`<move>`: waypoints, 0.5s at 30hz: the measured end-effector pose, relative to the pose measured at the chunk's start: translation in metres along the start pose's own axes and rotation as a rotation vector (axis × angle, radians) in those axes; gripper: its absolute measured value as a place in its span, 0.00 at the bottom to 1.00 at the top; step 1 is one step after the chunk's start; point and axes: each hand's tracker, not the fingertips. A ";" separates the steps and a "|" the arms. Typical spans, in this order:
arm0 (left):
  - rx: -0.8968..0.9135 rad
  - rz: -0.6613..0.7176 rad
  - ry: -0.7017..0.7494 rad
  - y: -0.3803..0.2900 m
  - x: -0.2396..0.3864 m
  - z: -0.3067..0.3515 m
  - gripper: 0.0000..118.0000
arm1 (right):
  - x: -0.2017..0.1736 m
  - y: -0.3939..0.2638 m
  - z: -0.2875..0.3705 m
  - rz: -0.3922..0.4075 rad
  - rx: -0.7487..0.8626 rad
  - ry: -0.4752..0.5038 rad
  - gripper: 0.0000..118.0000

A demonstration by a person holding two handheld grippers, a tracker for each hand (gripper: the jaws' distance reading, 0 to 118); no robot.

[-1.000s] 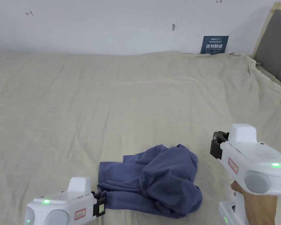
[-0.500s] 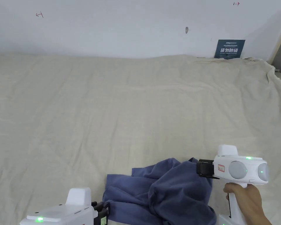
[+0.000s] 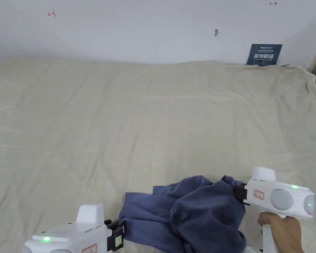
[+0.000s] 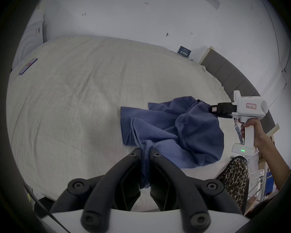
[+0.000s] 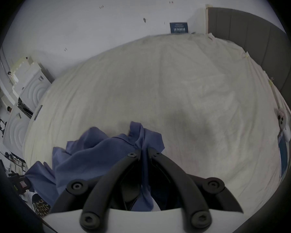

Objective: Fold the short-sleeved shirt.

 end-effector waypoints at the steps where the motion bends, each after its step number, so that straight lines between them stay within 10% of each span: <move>1: 0.006 0.007 -0.009 0.002 -0.001 0.002 0.05 | -0.001 0.003 0.011 0.002 0.023 0.004 0.04; 15: 0.228 0.011 0.046 0.105 -0.022 0.053 0.05 | 0.016 0.079 0.140 -0.029 0.287 0.074 0.04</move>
